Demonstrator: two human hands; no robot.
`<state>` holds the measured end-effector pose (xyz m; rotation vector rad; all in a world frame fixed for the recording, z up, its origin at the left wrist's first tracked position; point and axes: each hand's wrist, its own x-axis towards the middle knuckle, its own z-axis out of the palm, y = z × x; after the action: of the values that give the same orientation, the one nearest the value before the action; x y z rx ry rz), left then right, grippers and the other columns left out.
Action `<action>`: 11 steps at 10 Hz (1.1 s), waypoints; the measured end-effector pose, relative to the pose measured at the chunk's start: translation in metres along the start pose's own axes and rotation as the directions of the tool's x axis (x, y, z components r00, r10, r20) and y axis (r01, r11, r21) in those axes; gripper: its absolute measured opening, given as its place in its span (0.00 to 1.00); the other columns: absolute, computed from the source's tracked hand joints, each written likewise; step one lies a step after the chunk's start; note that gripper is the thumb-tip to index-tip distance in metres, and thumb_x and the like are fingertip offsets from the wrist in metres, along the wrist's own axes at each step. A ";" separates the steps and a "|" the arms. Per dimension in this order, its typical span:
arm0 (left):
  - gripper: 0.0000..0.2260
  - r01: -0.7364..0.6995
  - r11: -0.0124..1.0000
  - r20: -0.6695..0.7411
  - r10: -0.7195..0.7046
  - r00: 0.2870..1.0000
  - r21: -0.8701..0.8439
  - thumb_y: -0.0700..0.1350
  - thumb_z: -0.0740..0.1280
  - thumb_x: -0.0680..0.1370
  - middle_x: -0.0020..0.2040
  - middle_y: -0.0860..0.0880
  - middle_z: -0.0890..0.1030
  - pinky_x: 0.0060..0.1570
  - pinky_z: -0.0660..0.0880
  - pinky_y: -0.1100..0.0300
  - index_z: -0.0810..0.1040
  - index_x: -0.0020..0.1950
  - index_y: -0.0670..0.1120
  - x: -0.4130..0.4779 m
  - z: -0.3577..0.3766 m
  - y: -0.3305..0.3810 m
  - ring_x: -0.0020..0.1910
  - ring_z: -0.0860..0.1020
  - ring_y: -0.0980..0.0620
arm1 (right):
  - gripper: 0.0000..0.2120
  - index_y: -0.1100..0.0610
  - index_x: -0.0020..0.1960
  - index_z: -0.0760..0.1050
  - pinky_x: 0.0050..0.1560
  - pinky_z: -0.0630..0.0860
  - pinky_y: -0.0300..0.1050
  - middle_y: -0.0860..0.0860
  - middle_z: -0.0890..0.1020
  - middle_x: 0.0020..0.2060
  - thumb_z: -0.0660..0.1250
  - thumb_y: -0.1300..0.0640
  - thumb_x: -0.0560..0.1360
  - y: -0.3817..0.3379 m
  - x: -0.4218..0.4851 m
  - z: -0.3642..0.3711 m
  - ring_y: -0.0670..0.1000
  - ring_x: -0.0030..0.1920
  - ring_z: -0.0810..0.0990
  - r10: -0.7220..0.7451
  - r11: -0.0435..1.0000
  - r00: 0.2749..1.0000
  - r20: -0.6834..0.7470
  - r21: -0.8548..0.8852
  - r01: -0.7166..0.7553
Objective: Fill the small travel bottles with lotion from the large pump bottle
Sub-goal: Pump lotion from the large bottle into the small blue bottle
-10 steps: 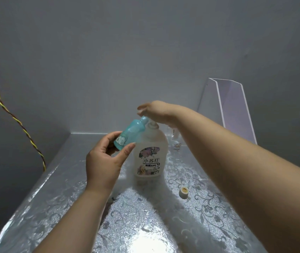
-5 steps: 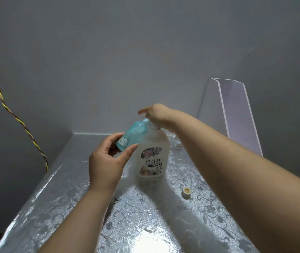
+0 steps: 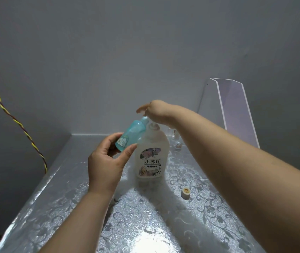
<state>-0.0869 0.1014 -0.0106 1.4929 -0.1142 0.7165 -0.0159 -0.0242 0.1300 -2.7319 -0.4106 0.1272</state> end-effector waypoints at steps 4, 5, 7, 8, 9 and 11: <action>0.16 0.010 1.000 -0.003 -0.010 1.000 0.009 0.56 0.76 0.62 0.44 0.59 0.85 0.46 0.78 0.64 0.80 0.48 0.59 -0.001 0.001 0.001 0.43 0.82 0.59 | 0.18 0.67 0.67 0.70 0.66 0.68 0.49 0.62 0.73 0.66 0.52 0.64 0.81 -0.004 -0.009 -0.004 0.60 0.67 0.71 -0.021 0.997 1.000 -0.003 -0.068 0.021; 0.16 0.006 1.000 -0.009 -0.006 1.000 0.008 0.56 0.76 0.62 0.44 0.58 0.85 0.46 0.78 0.63 0.81 0.49 0.59 -0.001 0.000 0.001 0.43 0.82 0.57 | 0.17 0.69 0.65 0.71 0.66 0.68 0.50 0.63 0.74 0.65 0.54 0.61 0.81 -0.005 -0.011 -0.009 0.60 0.66 0.71 -0.034 0.998 0.999 -0.008 -0.058 0.033; 0.15 -0.007 1.000 -0.007 0.007 1.000 0.002 0.56 0.76 0.63 0.44 0.60 0.84 0.45 0.77 0.67 0.80 0.48 0.59 -0.001 0.002 0.001 0.43 0.82 0.60 | 0.19 0.61 0.70 0.69 0.65 0.69 0.46 0.58 0.73 0.68 0.52 0.65 0.81 -0.008 -0.013 -0.004 0.57 0.68 0.71 0.019 1.000 1.000 0.000 0.022 -0.019; 0.16 0.006 1.000 -0.015 -0.006 1.000 -0.005 0.57 0.76 0.61 0.44 0.60 0.85 0.45 0.77 0.67 0.80 0.48 0.59 -0.001 0.002 -0.001 0.43 0.82 0.59 | 0.18 0.60 0.69 0.70 0.63 0.72 0.49 0.61 0.74 0.66 0.53 0.64 0.81 -0.006 -0.007 0.004 0.60 0.67 0.73 0.041 0.997 0.999 0.004 0.068 -0.041; 0.16 0.012 1.000 -0.003 -0.012 1.000 -0.008 0.55 0.76 0.62 0.44 0.60 0.85 0.45 0.77 0.67 0.80 0.48 0.59 -0.001 0.002 -0.001 0.43 0.82 0.60 | 0.19 0.59 0.70 0.69 0.63 0.72 0.48 0.60 0.73 0.67 0.52 0.64 0.81 -0.004 -0.007 0.008 0.60 0.67 0.72 0.039 0.997 0.999 -0.011 0.060 -0.038; 0.15 -0.002 1.000 -0.006 0.002 1.000 -0.010 0.53 0.76 0.63 0.43 0.61 0.84 0.43 0.77 0.69 0.80 0.49 0.58 -0.002 0.003 0.003 0.42 0.82 0.62 | 0.18 0.63 0.69 0.70 0.63 0.71 0.48 0.60 0.74 0.66 0.53 0.62 0.81 -0.006 -0.014 -0.005 0.59 0.66 0.73 0.004 1.000 1.000 -0.011 -0.011 -0.004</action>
<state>-0.0887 0.0982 -0.0086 1.4815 -0.1148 0.7208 -0.0304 -0.0251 0.1376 -2.7429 -0.4037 0.1114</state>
